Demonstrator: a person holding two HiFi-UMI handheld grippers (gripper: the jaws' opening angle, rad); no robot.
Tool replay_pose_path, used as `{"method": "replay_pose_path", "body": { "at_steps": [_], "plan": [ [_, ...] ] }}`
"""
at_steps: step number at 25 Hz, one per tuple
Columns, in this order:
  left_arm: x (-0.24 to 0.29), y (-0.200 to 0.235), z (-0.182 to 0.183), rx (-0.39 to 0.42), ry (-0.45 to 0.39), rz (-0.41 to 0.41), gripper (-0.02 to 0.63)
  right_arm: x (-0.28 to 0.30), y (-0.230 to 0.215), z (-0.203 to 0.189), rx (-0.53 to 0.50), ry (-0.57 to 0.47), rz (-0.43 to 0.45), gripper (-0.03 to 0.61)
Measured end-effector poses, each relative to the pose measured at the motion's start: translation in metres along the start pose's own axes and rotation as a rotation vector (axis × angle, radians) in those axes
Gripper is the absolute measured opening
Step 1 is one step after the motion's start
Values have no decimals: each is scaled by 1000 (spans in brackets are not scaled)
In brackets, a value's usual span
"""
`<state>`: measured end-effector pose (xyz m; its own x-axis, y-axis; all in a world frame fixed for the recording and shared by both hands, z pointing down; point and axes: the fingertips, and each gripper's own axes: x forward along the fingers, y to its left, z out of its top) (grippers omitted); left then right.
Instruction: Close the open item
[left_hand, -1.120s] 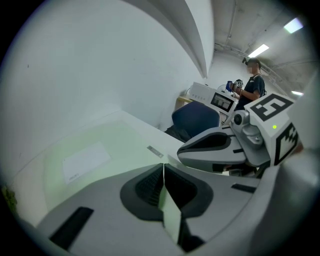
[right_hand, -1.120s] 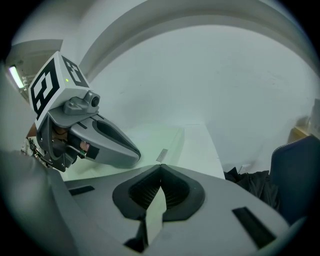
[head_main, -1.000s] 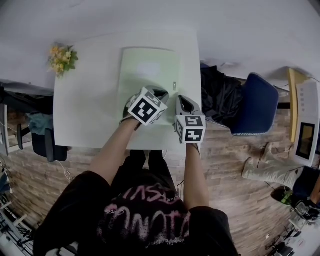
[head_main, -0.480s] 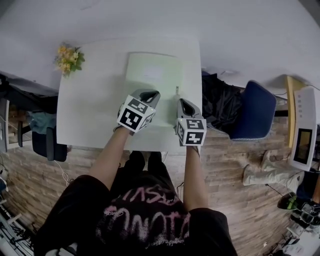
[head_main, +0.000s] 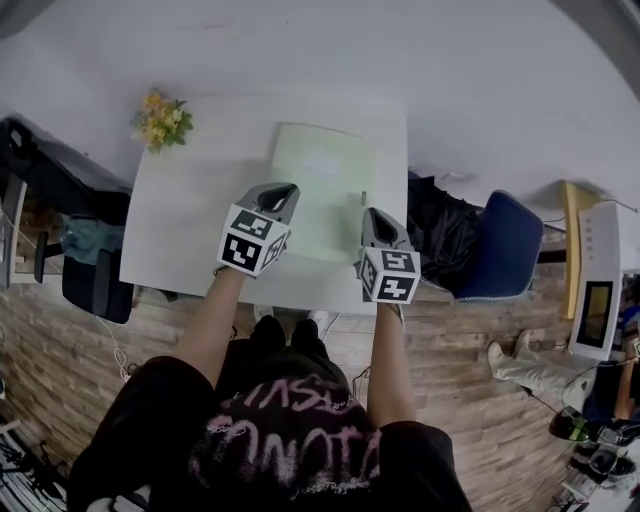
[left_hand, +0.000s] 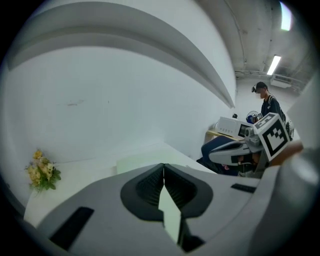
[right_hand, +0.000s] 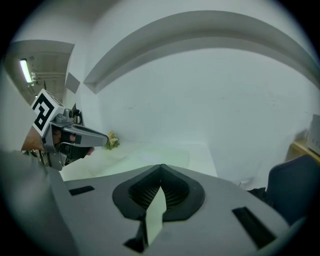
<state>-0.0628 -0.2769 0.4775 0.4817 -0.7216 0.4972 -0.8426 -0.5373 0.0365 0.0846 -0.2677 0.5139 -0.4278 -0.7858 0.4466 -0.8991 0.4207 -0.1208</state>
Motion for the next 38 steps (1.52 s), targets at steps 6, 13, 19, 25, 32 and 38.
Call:
{"method": "replay_pose_path", "body": {
  "at_steps": [6, 13, 19, 25, 32, 38],
  "plan": [
    [-35, 24, 15, 19, -80, 79, 5, -8, 14, 36, -54, -64, 5, 9],
    [-84, 55, 41, 29, -192, 178, 5, -18, 26, 75, -84, -142, 9, 9],
    [-124, 78, 52, 22, -254, 241, 5, -29, 40, 98, -121, -196, 8, 9],
    [-152, 84, 66, 41, -322, 269, 5, -43, 43, 110, -133, -232, -20, 9],
    [-171, 84, 79, 76, -377, 292, 4, -56, 41, 124, -146, -275, -55, 9],
    [-176, 88, 89, 80, -397, 298, 4, -60, 38, 136, -161, -302, -68, 8]
  ]
}}
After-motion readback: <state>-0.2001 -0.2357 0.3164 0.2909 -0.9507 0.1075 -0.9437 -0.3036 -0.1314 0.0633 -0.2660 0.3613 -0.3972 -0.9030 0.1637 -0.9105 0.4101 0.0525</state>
